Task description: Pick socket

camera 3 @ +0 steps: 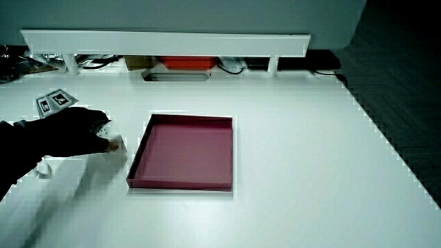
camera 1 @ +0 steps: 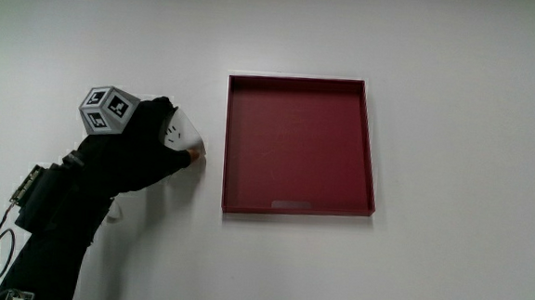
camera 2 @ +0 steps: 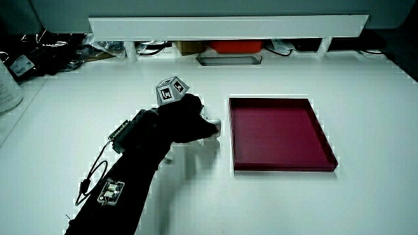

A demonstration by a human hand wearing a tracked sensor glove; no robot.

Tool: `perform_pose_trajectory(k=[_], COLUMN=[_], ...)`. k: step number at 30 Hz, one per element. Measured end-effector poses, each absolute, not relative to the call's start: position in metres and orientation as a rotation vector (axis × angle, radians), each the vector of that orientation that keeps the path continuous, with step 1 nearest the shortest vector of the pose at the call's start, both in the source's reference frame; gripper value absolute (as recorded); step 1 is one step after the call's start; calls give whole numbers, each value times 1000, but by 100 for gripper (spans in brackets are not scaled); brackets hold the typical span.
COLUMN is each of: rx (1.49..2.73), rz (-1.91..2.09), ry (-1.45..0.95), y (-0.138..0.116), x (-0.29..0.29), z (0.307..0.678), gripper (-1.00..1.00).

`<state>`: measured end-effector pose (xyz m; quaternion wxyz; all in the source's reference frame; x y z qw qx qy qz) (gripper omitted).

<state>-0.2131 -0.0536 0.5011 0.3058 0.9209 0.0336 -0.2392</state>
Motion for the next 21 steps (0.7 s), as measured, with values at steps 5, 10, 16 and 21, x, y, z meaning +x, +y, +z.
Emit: perform_pose_trajectory(k=[5, 10, 16, 21], rx=[2456, 2471, 2474, 2460], rz=[-643, -678, -749, -793], ry=[106, 154, 238, 303], y=[-59, -62, -61, -61], x=[-209, -200, -182, -162], z=[481, 463, 451, 444], gripper=[100, 100, 100, 100])
